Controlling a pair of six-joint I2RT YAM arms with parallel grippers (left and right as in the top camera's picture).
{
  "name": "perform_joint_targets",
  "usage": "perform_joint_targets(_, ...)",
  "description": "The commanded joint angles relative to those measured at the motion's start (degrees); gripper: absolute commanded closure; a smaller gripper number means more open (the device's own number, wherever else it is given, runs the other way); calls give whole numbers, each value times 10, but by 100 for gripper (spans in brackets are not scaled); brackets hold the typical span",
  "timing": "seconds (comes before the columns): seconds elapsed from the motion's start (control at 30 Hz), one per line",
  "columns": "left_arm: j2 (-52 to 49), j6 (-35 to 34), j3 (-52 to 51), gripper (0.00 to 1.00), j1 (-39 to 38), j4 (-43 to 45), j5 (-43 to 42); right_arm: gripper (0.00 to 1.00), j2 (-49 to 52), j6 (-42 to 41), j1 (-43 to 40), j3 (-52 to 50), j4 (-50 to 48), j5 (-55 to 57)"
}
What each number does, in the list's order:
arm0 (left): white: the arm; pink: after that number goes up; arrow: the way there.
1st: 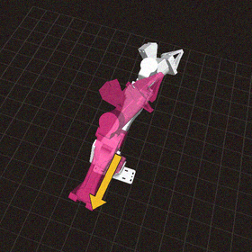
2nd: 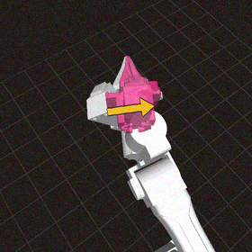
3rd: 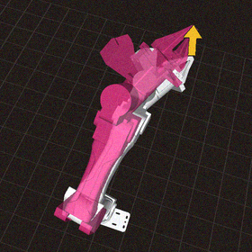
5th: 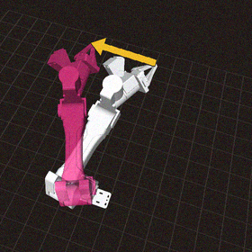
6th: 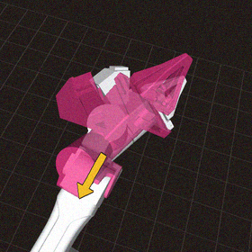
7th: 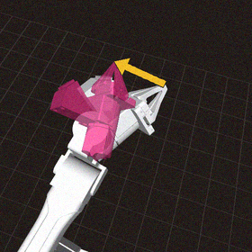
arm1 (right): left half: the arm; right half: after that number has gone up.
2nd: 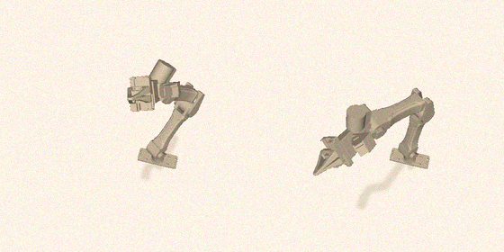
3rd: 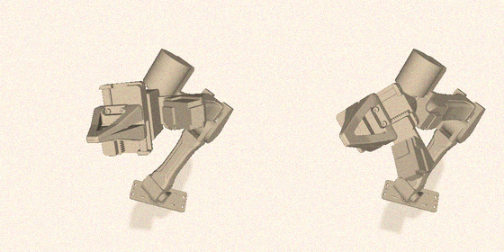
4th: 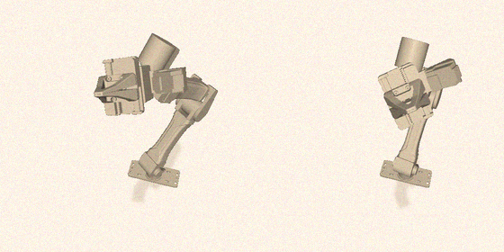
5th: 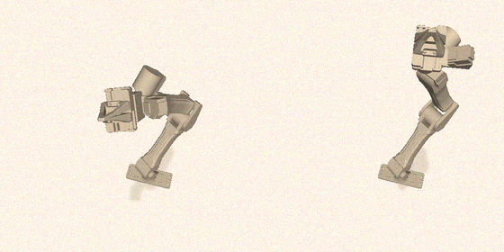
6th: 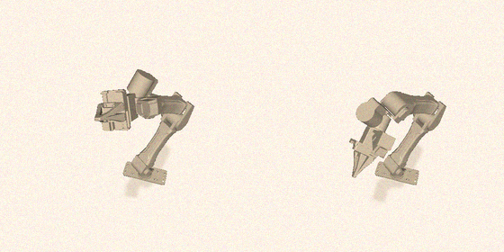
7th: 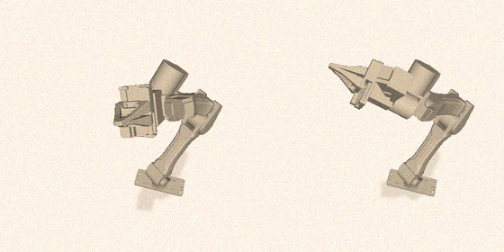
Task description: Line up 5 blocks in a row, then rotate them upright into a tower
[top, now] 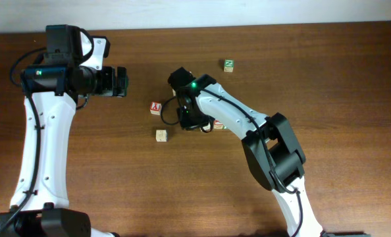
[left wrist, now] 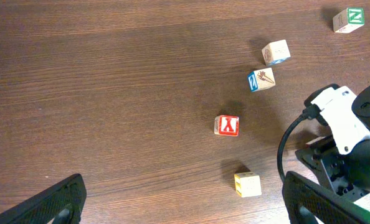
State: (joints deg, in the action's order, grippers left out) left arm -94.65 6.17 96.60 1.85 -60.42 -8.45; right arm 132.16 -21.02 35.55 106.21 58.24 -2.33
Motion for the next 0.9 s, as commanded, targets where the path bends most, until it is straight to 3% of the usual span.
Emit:
perform_joint_targets(0.0, -3, -5, 11, 1, 2, 1, -8, 80, -5, -6, -7, -3, 0, 20)
perform_joint_targets(0.7, -3, -5, 11, 1, 2, 1, -8, 90, -5, -128, -16, -3, 20, 71)
perform_joint_targets(0.87, -3, -5, 11, 1, 2, 1, -8, 84, -5, -127, -16, -3, 20, 71)
